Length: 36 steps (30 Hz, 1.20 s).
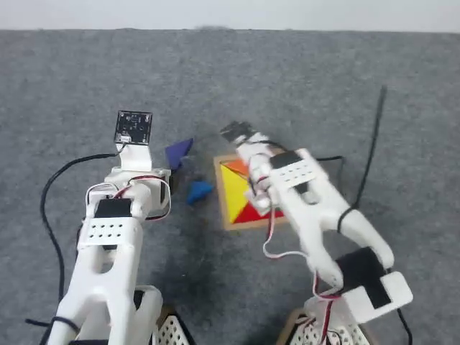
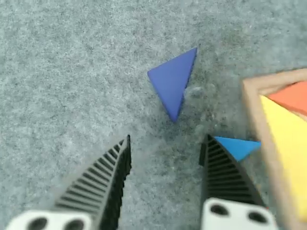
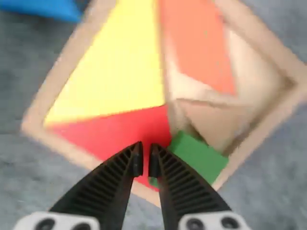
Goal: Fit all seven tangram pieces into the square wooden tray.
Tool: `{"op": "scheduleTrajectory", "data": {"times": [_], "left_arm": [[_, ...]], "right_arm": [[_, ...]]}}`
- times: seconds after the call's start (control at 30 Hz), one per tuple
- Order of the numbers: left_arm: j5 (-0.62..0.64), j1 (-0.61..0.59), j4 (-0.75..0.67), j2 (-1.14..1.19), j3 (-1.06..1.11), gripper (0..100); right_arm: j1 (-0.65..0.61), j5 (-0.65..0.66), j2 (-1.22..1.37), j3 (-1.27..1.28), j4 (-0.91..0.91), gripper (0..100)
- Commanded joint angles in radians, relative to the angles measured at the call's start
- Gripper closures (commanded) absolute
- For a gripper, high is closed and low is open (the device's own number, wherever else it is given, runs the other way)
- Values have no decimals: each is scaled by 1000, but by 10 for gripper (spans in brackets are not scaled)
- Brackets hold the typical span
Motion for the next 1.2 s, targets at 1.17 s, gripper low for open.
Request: {"op": "scheduleTrajectory", "data": {"times": [1.17], "left_arm": [[12,9,-48,-29,1,776]], "right_arm": [[153,-64,-168,12,45,736]]}}
